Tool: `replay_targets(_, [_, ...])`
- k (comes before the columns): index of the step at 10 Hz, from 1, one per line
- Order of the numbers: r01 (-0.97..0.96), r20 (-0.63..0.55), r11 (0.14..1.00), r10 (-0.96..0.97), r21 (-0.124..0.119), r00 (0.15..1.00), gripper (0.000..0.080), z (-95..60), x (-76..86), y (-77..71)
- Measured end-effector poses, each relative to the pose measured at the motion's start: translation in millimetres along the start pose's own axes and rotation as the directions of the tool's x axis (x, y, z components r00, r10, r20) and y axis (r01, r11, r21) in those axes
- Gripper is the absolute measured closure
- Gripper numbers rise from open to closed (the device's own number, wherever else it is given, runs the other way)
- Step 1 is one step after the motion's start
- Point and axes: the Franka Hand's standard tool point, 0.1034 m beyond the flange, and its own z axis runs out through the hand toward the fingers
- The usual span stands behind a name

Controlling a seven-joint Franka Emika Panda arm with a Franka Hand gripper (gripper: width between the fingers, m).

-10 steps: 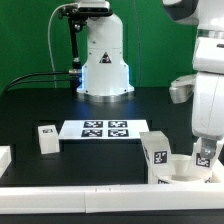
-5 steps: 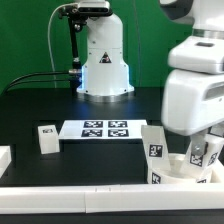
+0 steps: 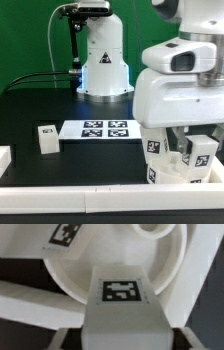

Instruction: Assemble stool

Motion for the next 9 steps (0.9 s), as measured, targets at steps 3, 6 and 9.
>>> replay_targets(3, [-0.292, -0.012, 0.956, 0.292, -0.007, 0.956, 0.0465, 0.3, 0.3, 12.5])
replay_targets(6, [-0.677, -0.055, 0.732, 0.681, 0.079, 0.73, 0.0465, 2.7, -4.1, 35.0])
replay_targets(9, [-0.845, -0.027, 0.526, 0.85, 0.095, 0.526, 0.0465, 3.0, -7.4, 43.5])
